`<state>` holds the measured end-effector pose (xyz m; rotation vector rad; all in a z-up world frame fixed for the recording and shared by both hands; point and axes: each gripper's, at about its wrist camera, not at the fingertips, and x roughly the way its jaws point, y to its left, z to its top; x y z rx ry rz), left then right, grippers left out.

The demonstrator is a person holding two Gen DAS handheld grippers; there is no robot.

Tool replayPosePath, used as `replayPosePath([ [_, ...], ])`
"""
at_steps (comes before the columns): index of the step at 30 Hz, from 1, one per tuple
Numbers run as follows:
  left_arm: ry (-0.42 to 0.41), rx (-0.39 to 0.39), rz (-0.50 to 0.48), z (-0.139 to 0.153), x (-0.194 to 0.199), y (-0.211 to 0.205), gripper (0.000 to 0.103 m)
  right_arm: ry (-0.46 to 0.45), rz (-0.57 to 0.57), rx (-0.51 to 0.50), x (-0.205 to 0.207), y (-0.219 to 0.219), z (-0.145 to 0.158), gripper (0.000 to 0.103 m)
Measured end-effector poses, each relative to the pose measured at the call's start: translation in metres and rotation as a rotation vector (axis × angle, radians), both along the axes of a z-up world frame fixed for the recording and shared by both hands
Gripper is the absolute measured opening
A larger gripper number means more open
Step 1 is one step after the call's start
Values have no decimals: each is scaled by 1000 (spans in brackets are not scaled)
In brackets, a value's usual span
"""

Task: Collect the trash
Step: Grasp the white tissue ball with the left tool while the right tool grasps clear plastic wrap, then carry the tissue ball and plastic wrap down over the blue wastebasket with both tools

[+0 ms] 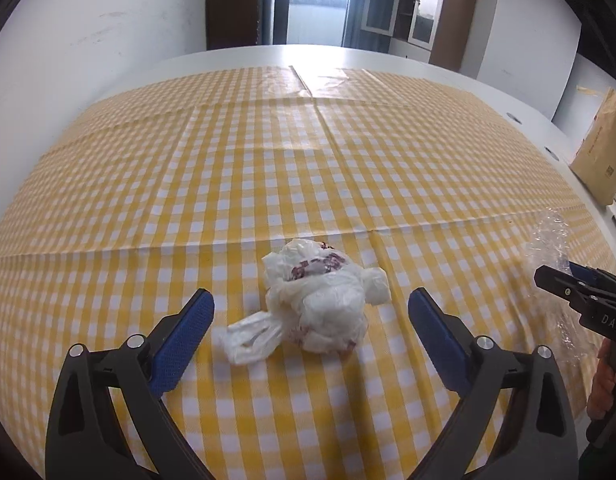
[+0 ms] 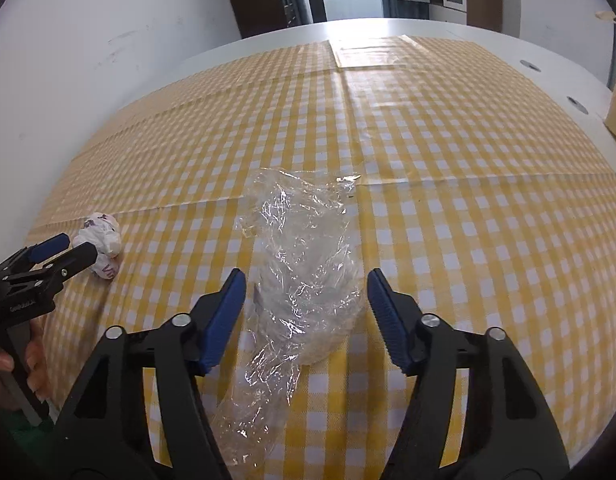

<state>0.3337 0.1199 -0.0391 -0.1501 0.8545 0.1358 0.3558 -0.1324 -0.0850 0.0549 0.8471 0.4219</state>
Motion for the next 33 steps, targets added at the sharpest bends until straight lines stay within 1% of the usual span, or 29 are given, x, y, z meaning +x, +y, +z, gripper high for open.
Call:
replayPosePath([
  [1, 8, 6, -10, -2, 3, -2, 75, 1, 3, 6, 0, 1, -2, 51],
  [2, 25, 14, -28, -5, 5, -4, 58, -3, 5, 8, 1, 1, -1, 50],
  [3, 36, 19, -37, -8, 6, -5, 51, -7, 6, 8, 0, 2, -1, 48],
  [5, 29, 52, -45, -9, 2, -11, 48, -12, 11, 8, -2, 1, -1, 46],
  [6, 19, 86, -50, -8, -4, -16, 47, -18, 15, 8, -5, 1, 0, 45],
  [7, 1, 101, -58, -6, -9, -20, 47, -27, 22, 8, -9, 0, 0, 45],
  [8, -23, 99, -60, -3, -17, -23, 46, -41, 33, 9, -15, 1, 2, 45],
  [14, -100, 3, -32, 13, -58, -32, 46, -100, 56, 13, -52, 0, 12, 44],
  [17, -149, -42, -39, 19, -89, -39, 46, -128, 69, 41, -79, -5, 16, 44],
  [20, -193, -82, -58, 21, -123, -49, 45, -140, 87, 71, -106, -10, 13, 44],
  [24, -217, -97, -80, 21, -152, -64, 45, -167, 112, 79, -139, -11, 10, 44],
  [33, -259, -135, -92, 25, -204, -76, 45, -219, 147, 88, -204, -17, 8, 44],
])
